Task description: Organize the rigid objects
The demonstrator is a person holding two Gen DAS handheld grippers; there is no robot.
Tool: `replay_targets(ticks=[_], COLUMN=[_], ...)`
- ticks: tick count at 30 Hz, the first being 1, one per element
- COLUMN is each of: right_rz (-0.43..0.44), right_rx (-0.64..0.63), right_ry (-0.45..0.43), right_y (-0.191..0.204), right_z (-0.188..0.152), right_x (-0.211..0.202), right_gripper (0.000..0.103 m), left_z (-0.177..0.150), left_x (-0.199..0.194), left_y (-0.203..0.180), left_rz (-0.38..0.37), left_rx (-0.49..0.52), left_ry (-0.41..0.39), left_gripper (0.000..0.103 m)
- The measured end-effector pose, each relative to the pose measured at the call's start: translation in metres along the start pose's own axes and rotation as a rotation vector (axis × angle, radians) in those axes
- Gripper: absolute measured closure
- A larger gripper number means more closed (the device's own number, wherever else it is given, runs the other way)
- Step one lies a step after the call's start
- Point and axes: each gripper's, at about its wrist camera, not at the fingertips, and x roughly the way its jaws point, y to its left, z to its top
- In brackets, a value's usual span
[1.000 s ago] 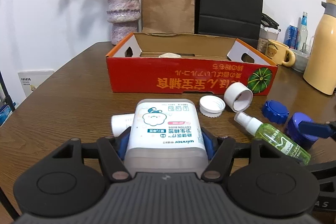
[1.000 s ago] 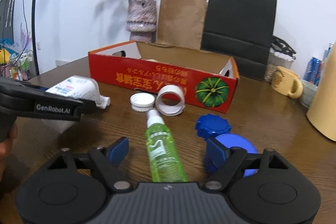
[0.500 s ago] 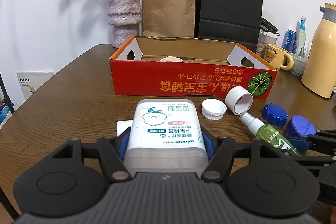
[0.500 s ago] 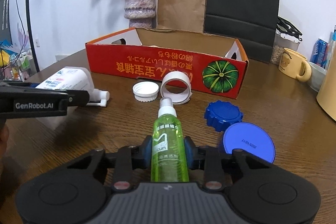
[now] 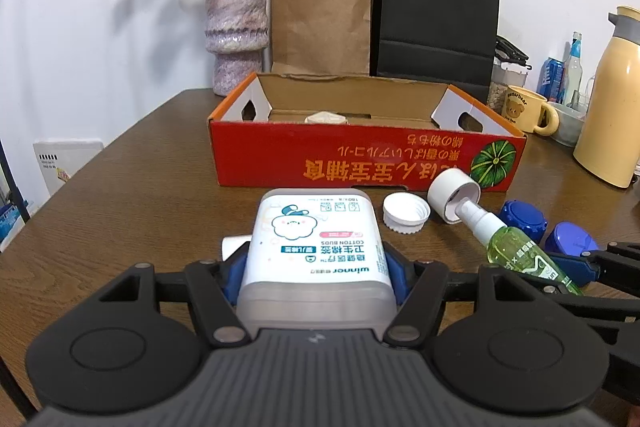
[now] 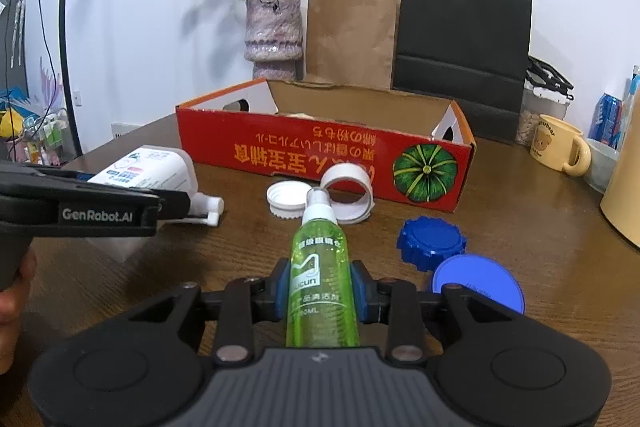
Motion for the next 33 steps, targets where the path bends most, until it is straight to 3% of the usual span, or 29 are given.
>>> replay_targets(ticks=[33], right_rz=[-0.028], right_rx=[0.031], right_ry=[-0.128], right_y=[-0.019], right_z=[0.069], right_x=[0.011], right_gripper=[0.073], left_z=[0.074], left_x=[0.012], left_y=[-0.017], left_rz=[-0.006], left_rx=[0.023], left_ry=[-0.089], left_gripper=[0.036])
